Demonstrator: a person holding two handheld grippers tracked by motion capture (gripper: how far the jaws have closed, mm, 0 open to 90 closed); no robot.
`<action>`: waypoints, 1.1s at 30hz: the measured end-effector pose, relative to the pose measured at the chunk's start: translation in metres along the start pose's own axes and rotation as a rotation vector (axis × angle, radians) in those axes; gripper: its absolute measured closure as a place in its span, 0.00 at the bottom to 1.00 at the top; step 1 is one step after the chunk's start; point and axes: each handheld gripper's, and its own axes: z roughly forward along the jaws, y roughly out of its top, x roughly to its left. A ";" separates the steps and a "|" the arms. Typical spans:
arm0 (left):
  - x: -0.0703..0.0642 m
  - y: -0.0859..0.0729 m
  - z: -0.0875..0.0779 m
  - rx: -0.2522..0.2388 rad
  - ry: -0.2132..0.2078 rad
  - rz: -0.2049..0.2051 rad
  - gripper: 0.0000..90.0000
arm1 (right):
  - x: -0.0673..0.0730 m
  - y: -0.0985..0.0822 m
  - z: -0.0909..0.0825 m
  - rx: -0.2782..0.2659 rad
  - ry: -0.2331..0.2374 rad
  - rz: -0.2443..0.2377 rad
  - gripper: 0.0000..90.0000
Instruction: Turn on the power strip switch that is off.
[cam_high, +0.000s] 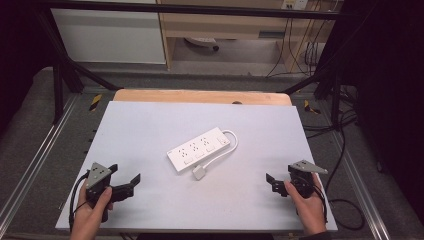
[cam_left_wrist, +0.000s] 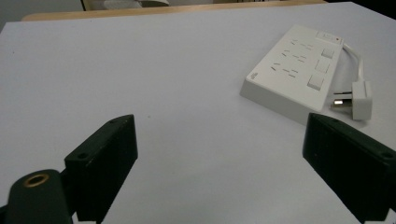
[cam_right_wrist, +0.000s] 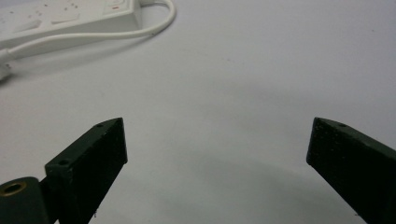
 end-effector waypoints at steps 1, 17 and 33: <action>0.000 0.000 0.000 0.001 0.000 0.000 0.11 | 0.001 0.000 0.000 -0.004 0.002 -0.012 0.07; 0.002 -0.002 -0.001 0.007 0.011 -0.013 0.06 | 0.004 0.003 0.001 0.010 0.000 -0.030 0.05; 0.004 -0.004 -0.002 0.014 0.010 -0.017 0.07 | 0.018 0.015 -0.004 -0.089 0.036 -0.076 0.08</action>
